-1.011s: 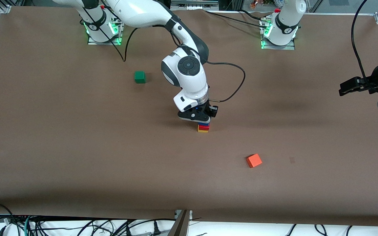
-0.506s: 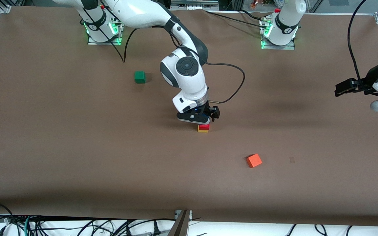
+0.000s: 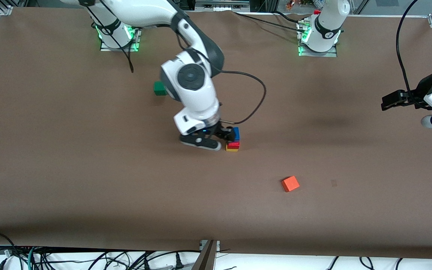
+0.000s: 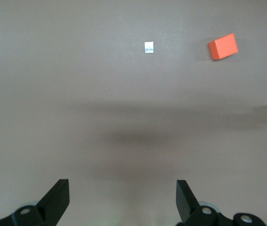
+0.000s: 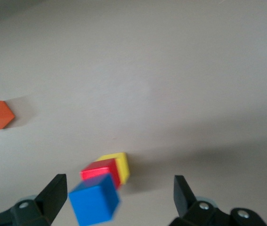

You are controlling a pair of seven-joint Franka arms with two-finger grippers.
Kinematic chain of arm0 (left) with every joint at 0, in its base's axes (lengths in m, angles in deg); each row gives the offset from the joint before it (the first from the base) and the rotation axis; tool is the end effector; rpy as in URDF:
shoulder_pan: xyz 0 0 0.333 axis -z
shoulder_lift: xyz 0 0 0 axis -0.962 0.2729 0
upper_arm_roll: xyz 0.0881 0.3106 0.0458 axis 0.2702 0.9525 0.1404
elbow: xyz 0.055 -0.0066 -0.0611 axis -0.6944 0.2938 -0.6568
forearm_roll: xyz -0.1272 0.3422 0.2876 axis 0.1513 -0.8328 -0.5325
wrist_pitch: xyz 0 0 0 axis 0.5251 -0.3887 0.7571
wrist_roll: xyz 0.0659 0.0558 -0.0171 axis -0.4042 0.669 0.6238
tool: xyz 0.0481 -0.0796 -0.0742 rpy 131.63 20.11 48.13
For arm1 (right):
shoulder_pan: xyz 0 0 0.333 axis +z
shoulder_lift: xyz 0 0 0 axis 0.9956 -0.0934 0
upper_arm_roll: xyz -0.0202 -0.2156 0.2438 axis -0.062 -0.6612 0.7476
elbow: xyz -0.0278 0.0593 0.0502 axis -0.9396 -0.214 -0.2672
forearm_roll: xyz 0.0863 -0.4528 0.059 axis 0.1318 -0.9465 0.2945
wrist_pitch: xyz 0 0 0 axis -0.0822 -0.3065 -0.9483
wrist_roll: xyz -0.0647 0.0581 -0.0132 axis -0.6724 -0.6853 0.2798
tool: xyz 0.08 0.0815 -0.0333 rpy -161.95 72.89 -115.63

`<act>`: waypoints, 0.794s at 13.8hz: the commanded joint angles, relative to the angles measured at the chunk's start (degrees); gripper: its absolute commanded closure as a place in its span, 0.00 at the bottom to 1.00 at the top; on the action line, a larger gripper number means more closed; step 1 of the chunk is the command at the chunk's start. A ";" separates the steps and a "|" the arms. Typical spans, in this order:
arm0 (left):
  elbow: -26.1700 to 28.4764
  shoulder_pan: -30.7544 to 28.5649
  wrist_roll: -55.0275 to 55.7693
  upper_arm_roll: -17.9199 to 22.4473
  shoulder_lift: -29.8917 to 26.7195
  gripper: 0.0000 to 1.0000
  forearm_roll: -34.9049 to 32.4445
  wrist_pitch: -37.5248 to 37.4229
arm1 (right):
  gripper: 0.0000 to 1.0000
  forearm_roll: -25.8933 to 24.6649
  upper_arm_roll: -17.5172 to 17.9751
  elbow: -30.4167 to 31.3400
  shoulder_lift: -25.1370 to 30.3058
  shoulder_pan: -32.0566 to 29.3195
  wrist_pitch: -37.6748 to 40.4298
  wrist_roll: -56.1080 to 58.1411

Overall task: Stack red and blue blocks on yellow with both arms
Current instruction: 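Open the right gripper and lift it off the blue cube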

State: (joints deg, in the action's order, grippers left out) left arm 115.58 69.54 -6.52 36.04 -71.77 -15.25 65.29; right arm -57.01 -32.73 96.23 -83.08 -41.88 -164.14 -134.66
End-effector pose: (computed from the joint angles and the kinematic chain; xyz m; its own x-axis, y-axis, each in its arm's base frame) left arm 0.6683 0.0008 0.5799 0.9873 0.0795 -0.1374 0.0743 -0.9963 -0.0429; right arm 0.6751 0.5127 0.3890 0.9626 -0.2616 0.0701 -0.2471 -0.9544 -0.1677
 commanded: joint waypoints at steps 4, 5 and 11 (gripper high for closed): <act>0.70 -0.39 -0.98 0.07 -0.50 0.00 0.69 0.79 | 0.00 7.84 -0.13 5.56 12.26 -11.73 15.40 17.50; 0.70 -0.39 -0.98 0.16 -0.50 0.00 0.69 0.79 | 0.00 7.84 -1.35 7.76 14.55 -12.26 16.46 18.82; 0.70 -0.39 -0.81 0.25 -0.50 0.00 0.86 0.79 | 0.00 4.43 -8.92 20.60 29.84 -12.18 25.77 27.79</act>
State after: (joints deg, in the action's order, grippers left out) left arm 115.65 69.53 -6.52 36.19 -71.73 -15.25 65.33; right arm -50.77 -40.08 109.33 -60.58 -54.88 -139.74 -109.53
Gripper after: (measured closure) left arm 0.000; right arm 0.000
